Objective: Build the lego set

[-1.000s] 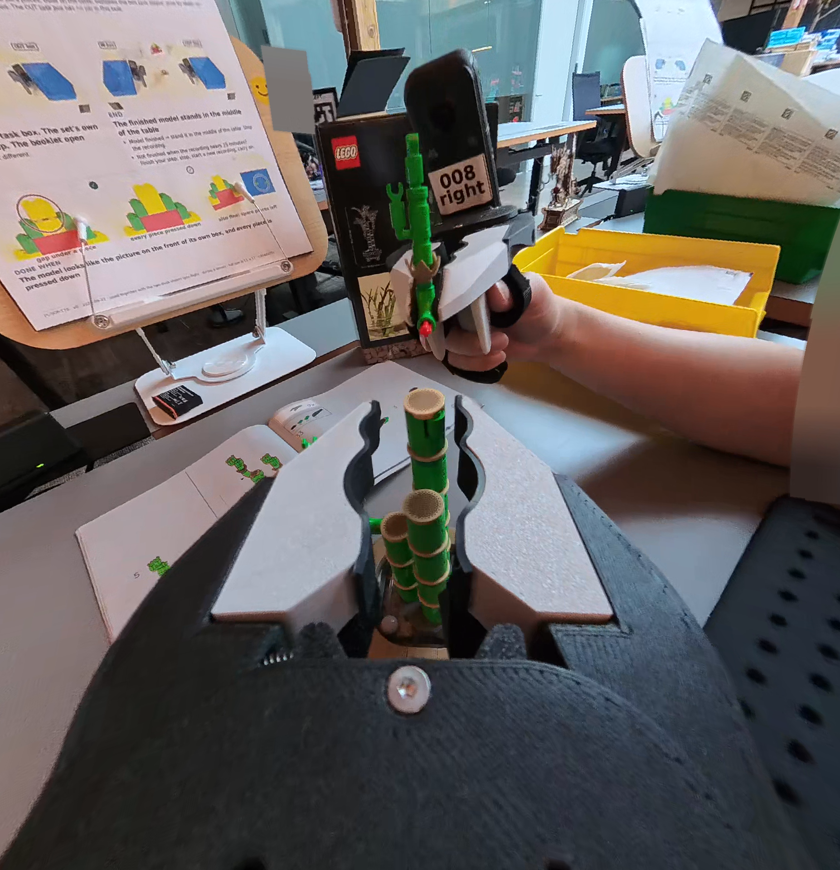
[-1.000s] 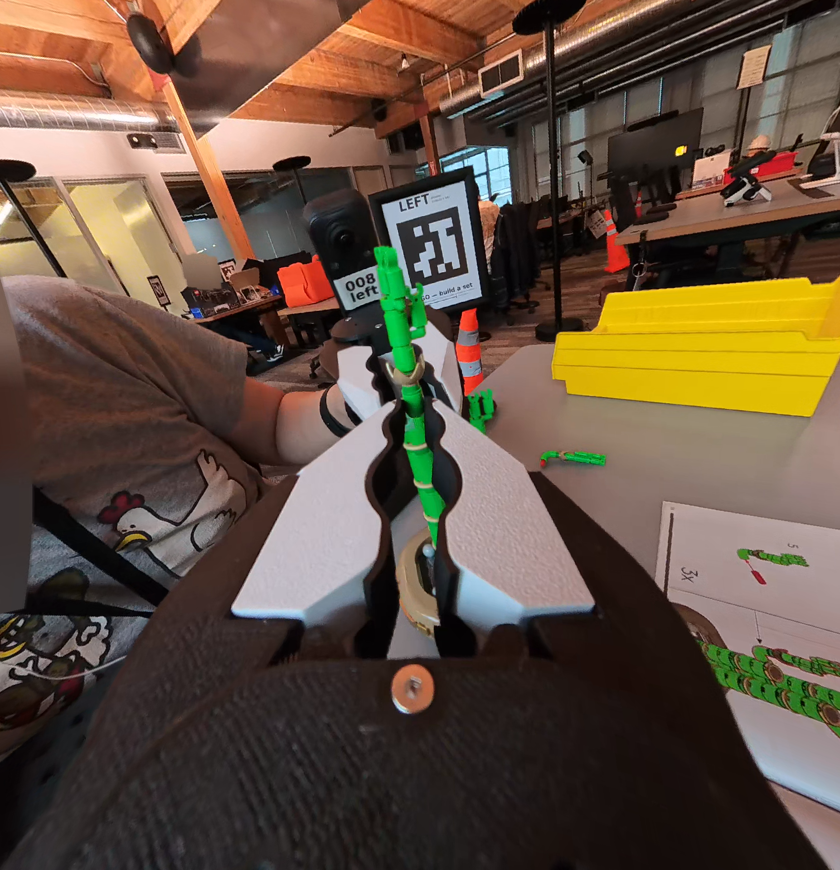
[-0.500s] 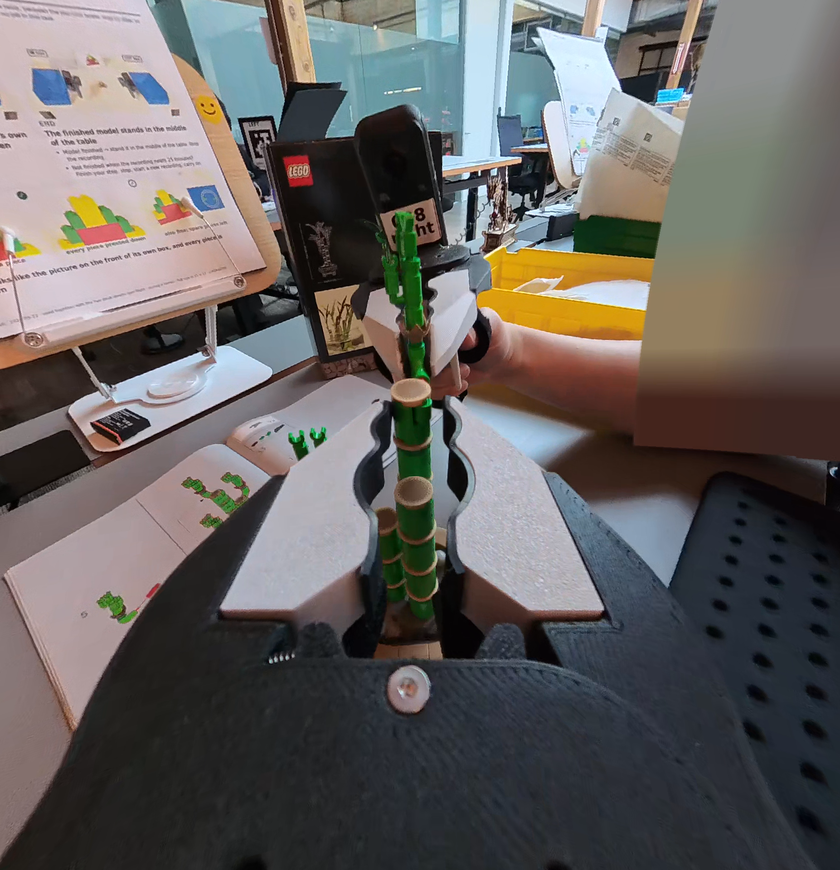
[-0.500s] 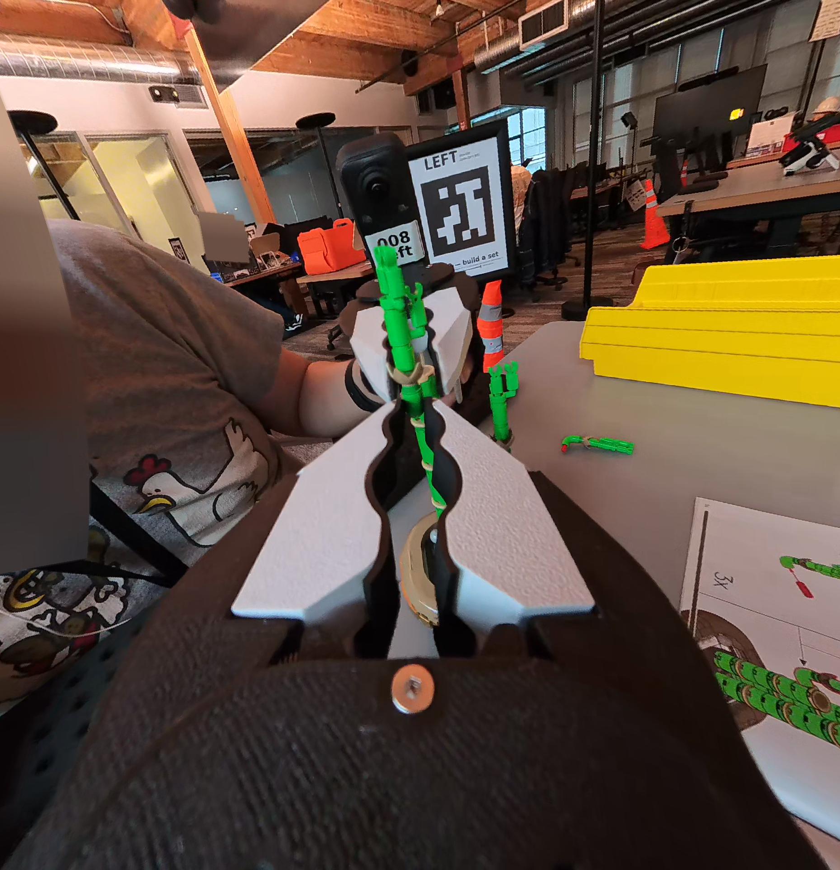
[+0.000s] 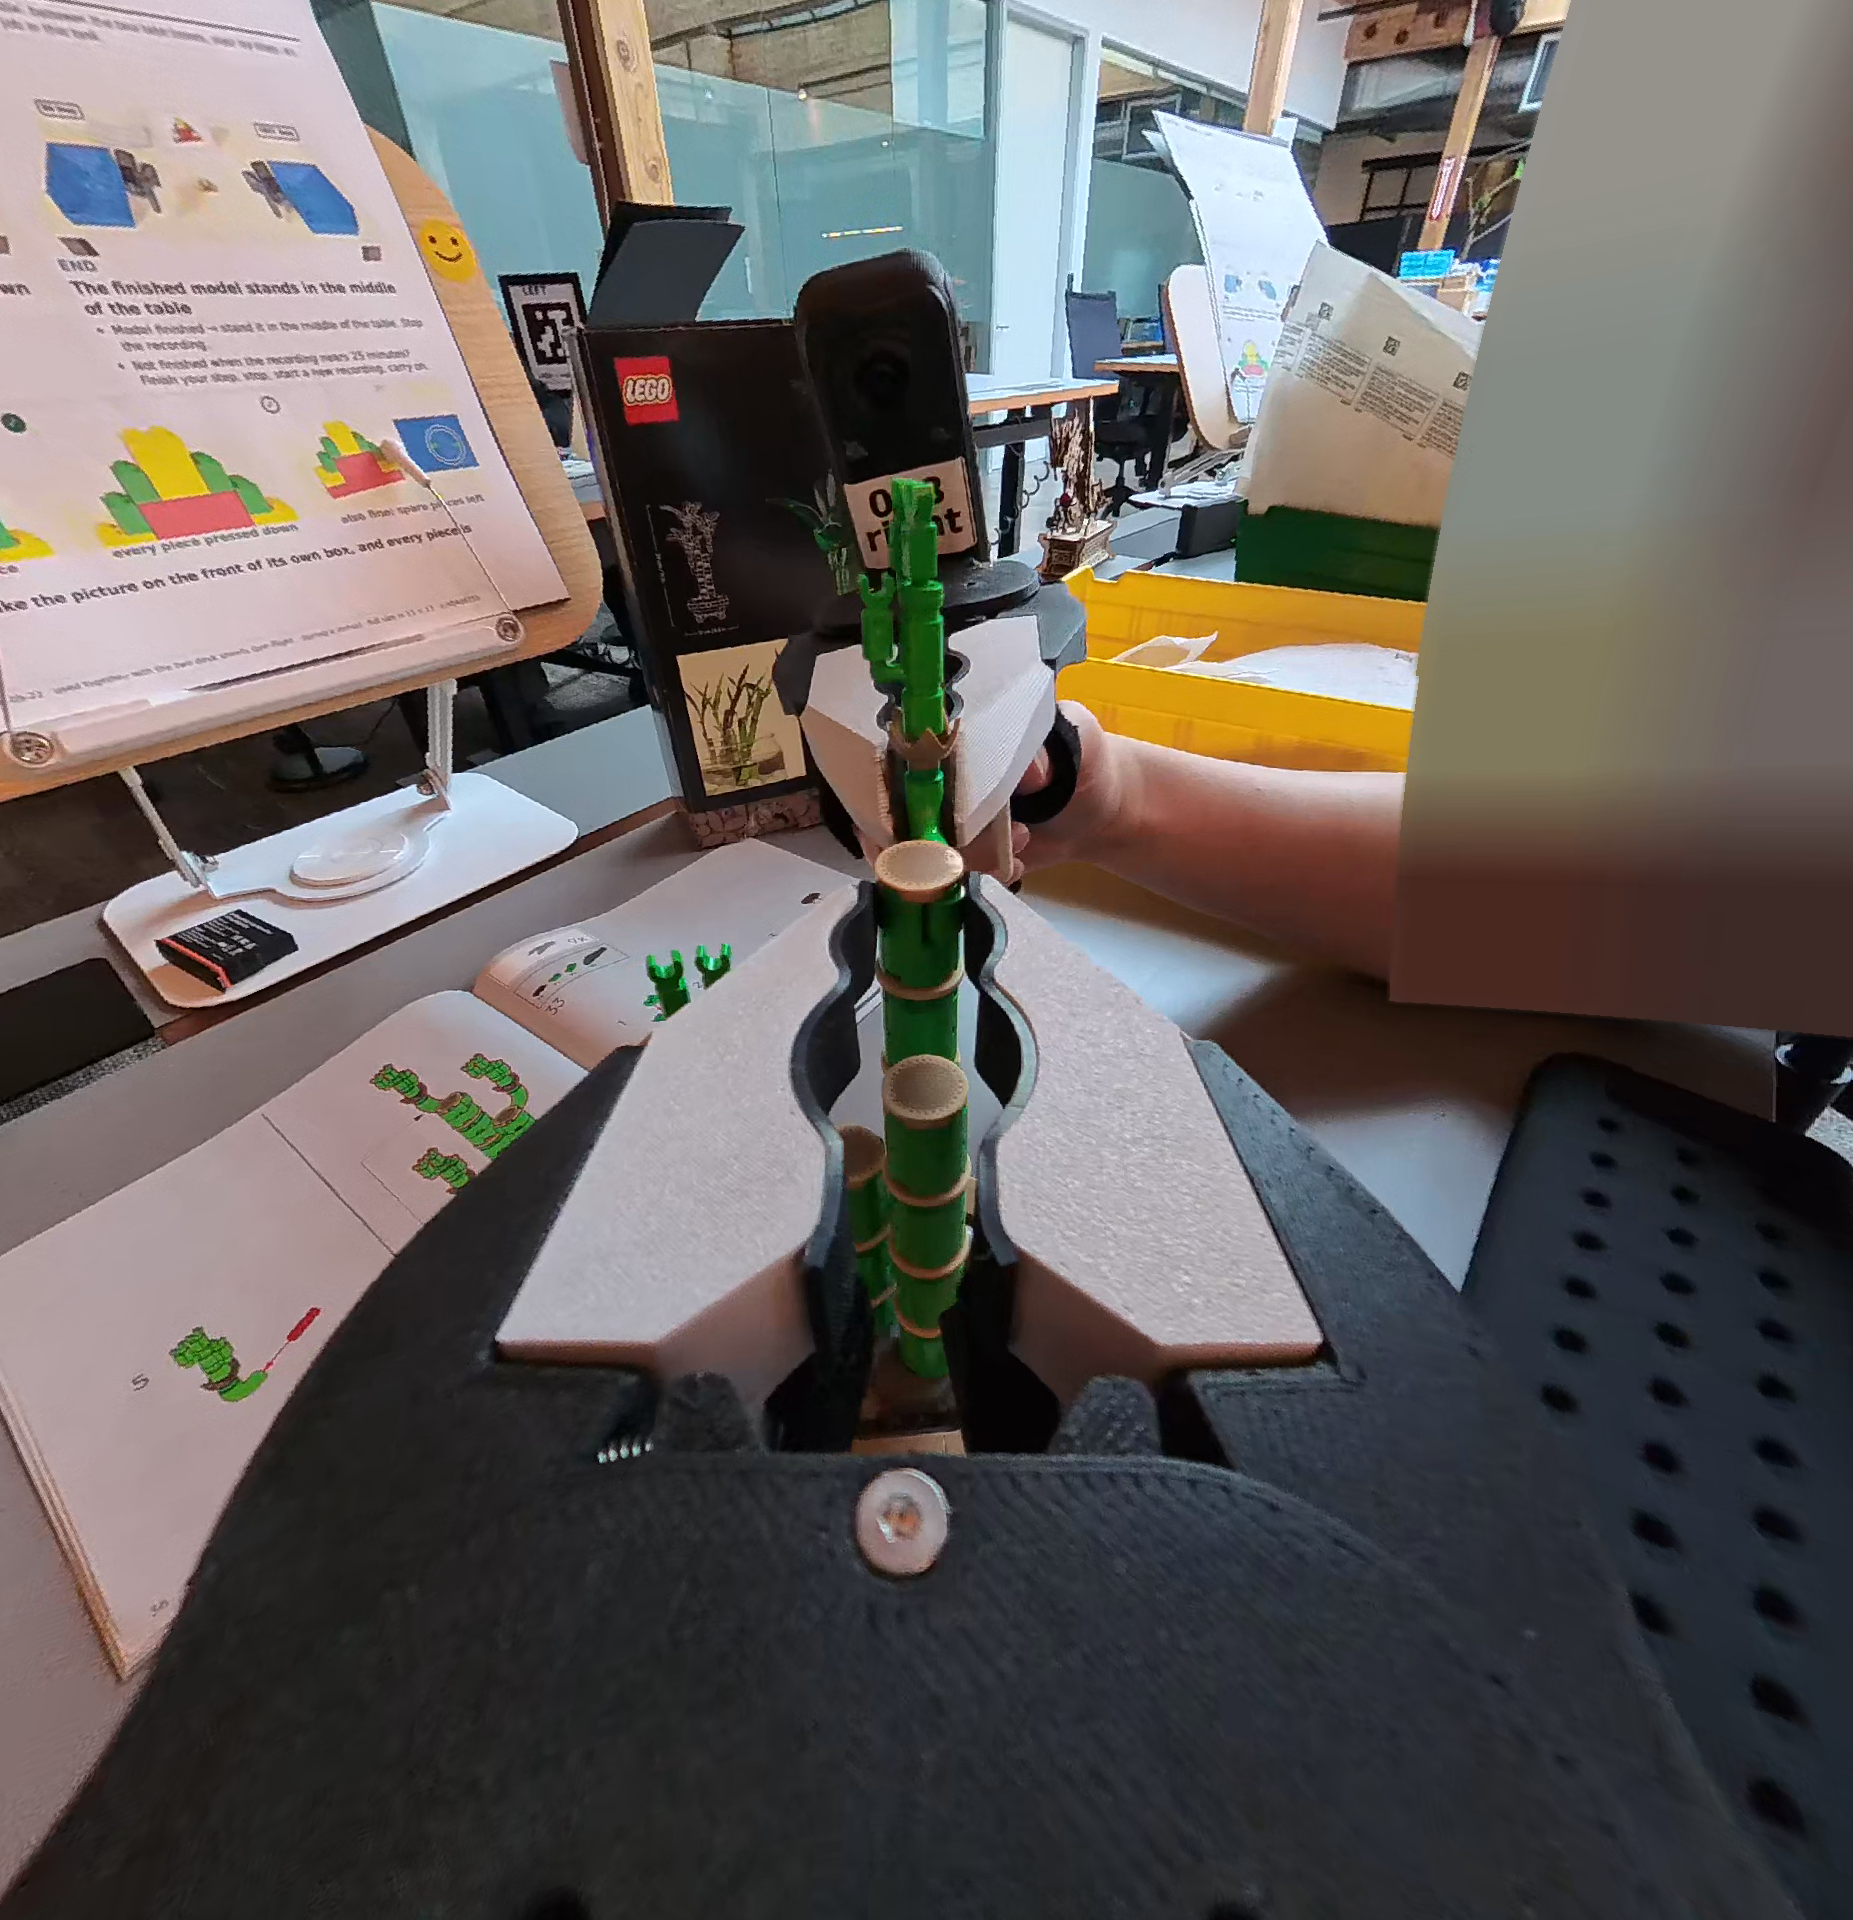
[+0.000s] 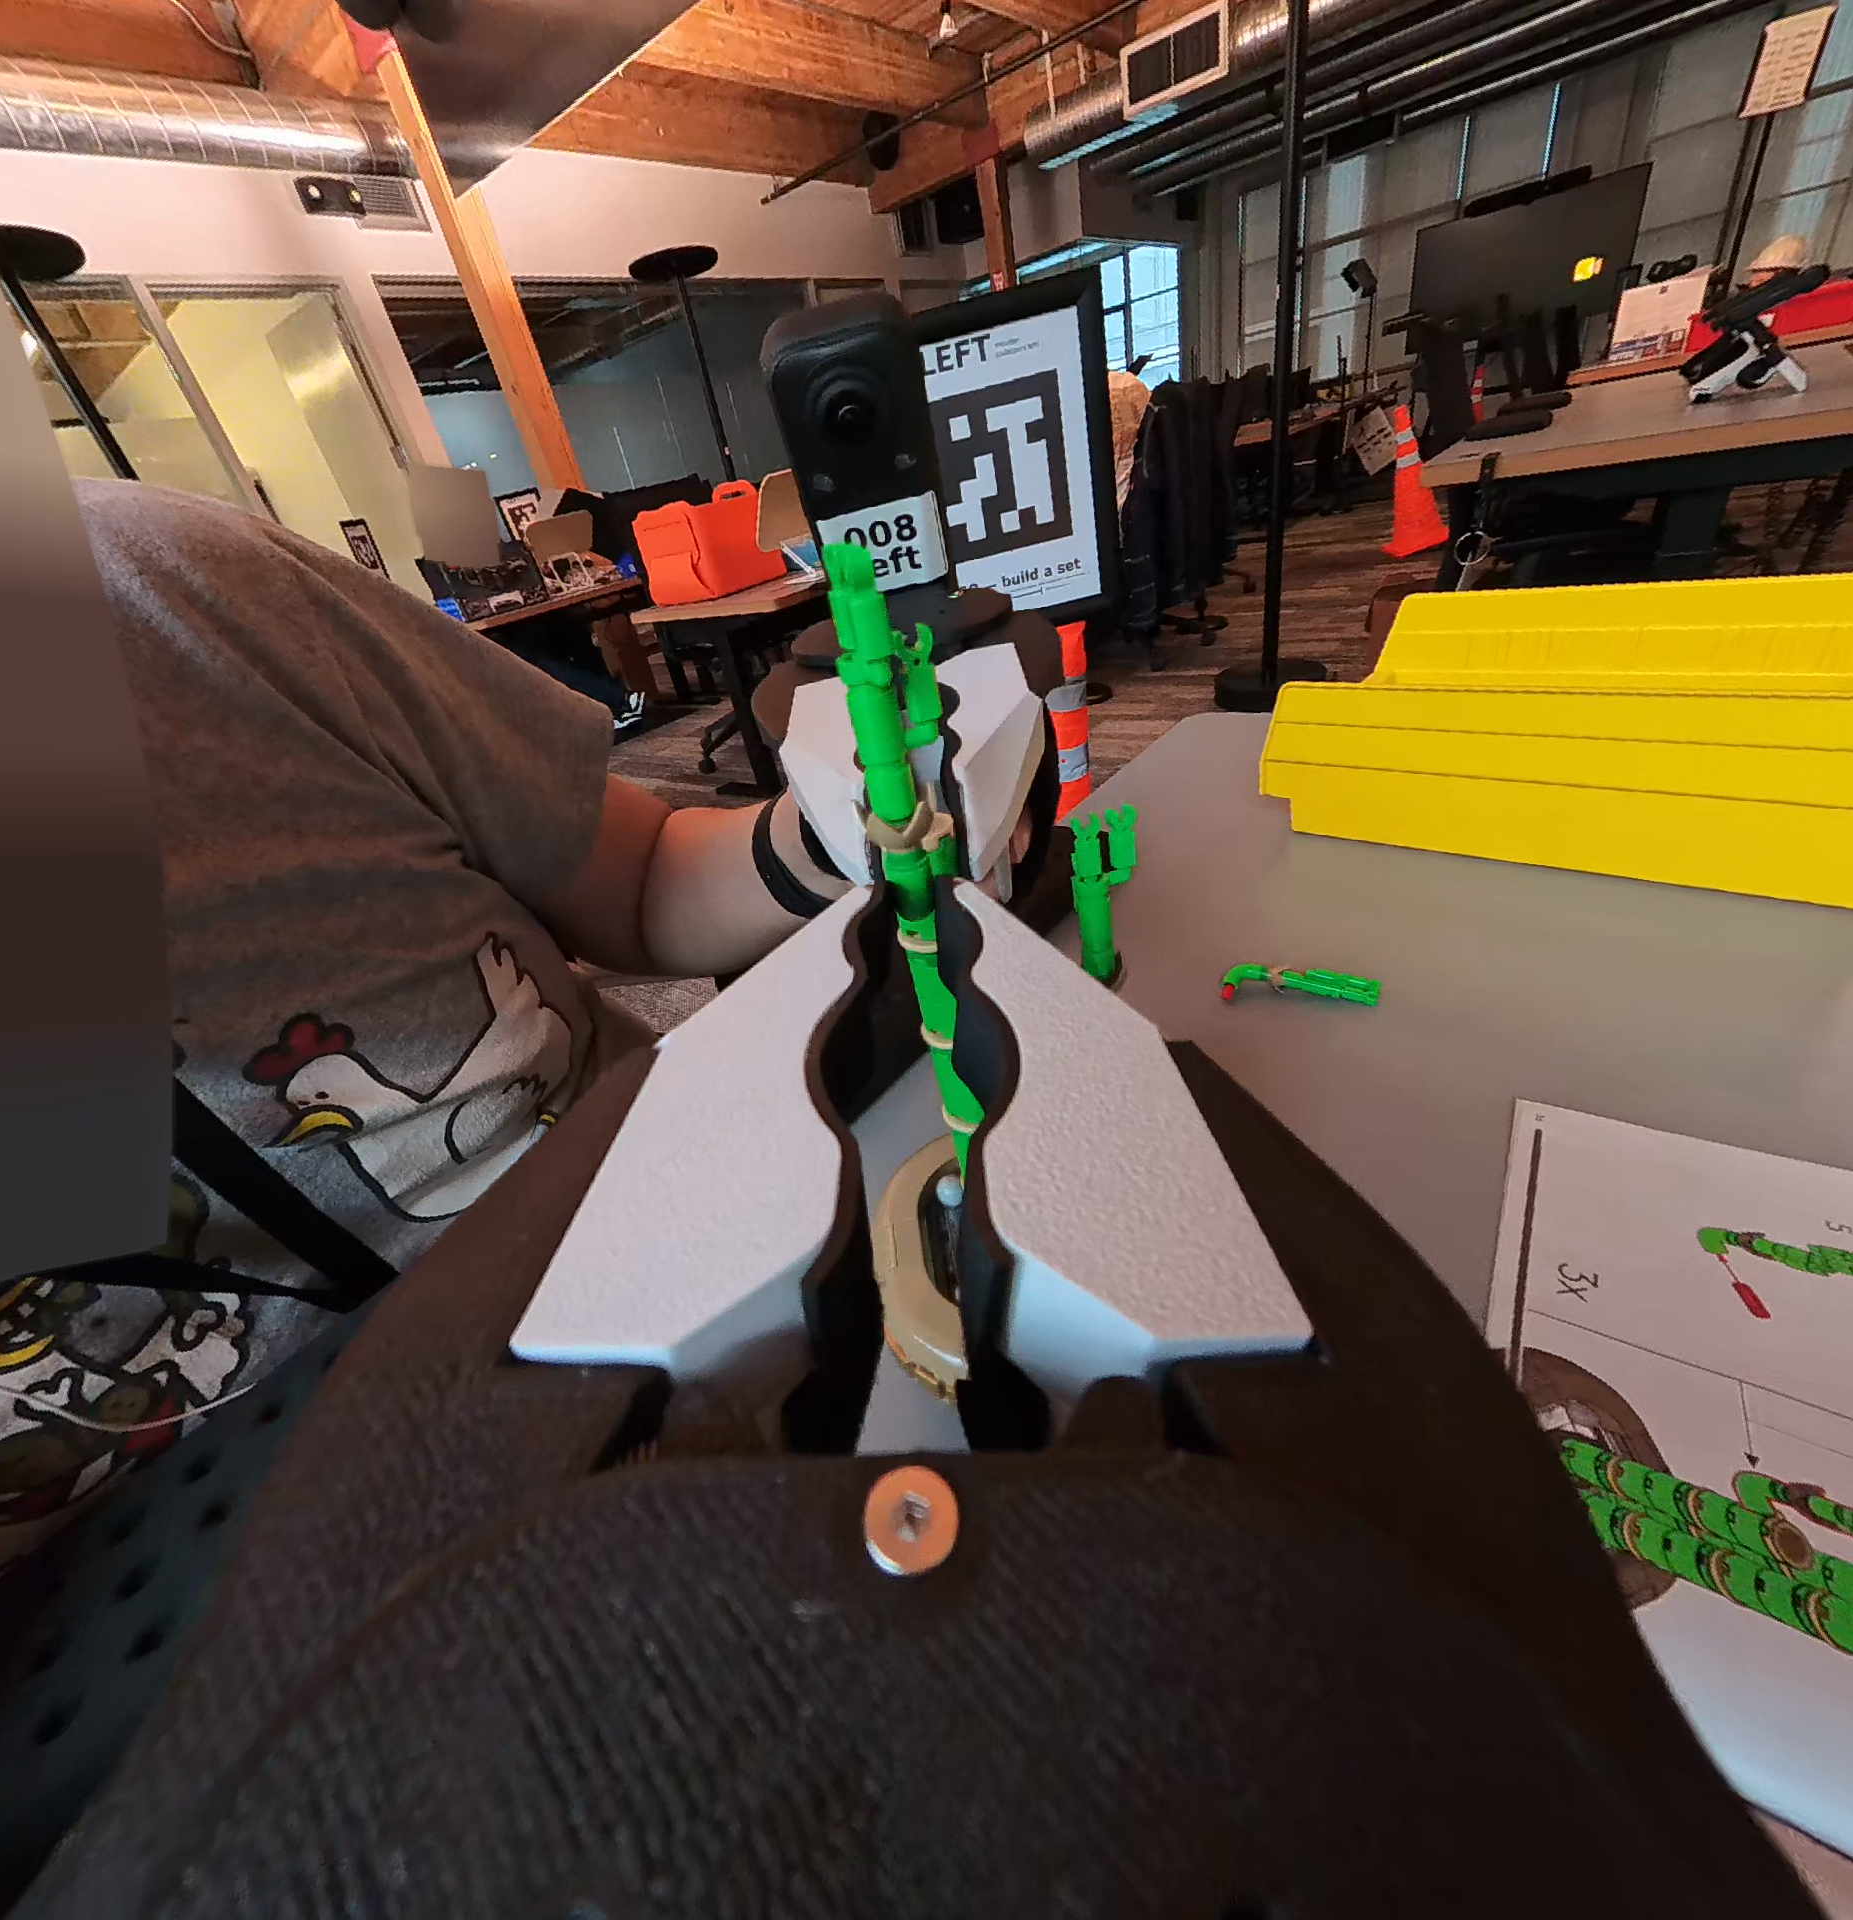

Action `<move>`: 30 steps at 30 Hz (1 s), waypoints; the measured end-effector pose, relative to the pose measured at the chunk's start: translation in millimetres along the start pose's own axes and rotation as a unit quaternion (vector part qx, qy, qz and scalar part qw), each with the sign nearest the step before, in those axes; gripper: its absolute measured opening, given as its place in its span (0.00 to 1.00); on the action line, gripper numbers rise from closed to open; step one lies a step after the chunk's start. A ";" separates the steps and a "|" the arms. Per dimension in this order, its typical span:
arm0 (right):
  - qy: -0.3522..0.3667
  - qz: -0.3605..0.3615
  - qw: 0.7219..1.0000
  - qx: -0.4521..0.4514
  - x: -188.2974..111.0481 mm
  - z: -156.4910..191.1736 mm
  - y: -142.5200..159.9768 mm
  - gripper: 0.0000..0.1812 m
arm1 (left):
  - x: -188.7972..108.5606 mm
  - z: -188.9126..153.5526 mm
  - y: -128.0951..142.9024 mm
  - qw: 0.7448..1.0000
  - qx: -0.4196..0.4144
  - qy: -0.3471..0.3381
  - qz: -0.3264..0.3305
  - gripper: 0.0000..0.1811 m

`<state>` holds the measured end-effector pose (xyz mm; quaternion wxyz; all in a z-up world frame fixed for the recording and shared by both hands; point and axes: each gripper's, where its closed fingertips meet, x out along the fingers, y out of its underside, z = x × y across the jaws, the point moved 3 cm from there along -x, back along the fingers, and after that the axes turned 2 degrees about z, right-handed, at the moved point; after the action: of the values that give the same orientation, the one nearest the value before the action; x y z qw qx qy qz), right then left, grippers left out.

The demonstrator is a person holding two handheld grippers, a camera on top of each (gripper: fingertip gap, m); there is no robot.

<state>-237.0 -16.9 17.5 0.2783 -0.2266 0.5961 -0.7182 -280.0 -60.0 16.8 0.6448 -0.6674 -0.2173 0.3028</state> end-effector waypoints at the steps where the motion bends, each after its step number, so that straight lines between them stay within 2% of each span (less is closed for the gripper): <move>1: 0.001 0.001 1.000 0.002 -0.5 0.0 0.0 0.04 | 0.4 -0.1 0.0 1.000 -0.001 0.000 0.001 0.08; 20: 0.031 0.002 0.999 -0.012 -0.6 3.5 1.2 0.04 | 3.4 -1.7 0.0 0.999 0.023 -0.027 0.023 0.08; 30: 0.035 0.002 0.999 -0.012 1.5 3.2 1.4 0.04 | 4.9 -1.1 0.2 0.999 0.022 -0.029 0.014 0.08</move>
<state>-235.9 -20.5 16.6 0.2554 -0.2036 0.6148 -0.7179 -275.8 -57.5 16.0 0.6483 -0.6471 -0.2202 0.3355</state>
